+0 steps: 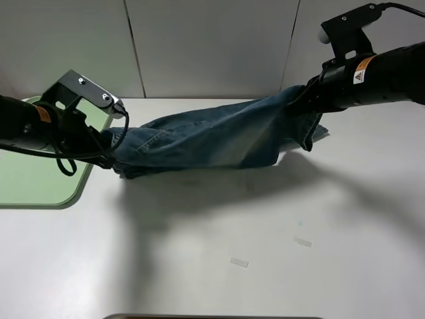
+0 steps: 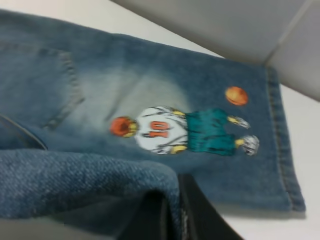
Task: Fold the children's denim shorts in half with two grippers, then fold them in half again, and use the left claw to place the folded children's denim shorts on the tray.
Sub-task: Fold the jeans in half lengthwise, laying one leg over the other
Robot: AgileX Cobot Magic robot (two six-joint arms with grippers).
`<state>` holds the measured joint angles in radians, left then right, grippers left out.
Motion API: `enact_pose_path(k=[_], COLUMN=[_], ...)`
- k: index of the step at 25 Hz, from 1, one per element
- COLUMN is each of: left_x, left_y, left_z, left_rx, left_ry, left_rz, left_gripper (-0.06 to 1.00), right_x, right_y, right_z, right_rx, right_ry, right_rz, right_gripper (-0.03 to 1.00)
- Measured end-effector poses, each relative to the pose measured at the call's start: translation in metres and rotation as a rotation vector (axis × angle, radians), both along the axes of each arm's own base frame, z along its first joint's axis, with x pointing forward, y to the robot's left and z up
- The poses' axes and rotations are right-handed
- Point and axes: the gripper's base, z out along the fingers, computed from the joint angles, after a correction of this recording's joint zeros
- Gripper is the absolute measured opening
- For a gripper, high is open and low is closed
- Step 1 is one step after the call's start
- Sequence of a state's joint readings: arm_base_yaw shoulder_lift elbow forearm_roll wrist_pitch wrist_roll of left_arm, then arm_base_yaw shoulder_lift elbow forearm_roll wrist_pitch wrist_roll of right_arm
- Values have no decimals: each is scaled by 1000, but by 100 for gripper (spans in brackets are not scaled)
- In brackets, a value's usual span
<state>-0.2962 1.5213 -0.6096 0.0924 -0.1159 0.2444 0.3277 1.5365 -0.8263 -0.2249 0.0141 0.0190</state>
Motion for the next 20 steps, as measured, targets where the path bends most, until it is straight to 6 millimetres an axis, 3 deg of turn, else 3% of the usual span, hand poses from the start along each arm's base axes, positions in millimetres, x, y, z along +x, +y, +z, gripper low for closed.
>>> enact_pose_path(k=[5, 10, 20], left_x=[6, 12, 23], left_y=[7, 7, 10], left_z=[4, 4, -30], left_rx=[-22, -42, -31], left_ry=[-54, -114, -64], left_rz=[33, 39, 56], left_gripper=[13, 13, 13], right_x=[20, 28, 39], right_y=[-16, -21, -18], right_z=[-8, -11, -20], right_rx=[54, 79, 89], right_ry=[13, -26, -39], right_rz=[-99, -118, -112], right_gripper=[-2, -2, -2])
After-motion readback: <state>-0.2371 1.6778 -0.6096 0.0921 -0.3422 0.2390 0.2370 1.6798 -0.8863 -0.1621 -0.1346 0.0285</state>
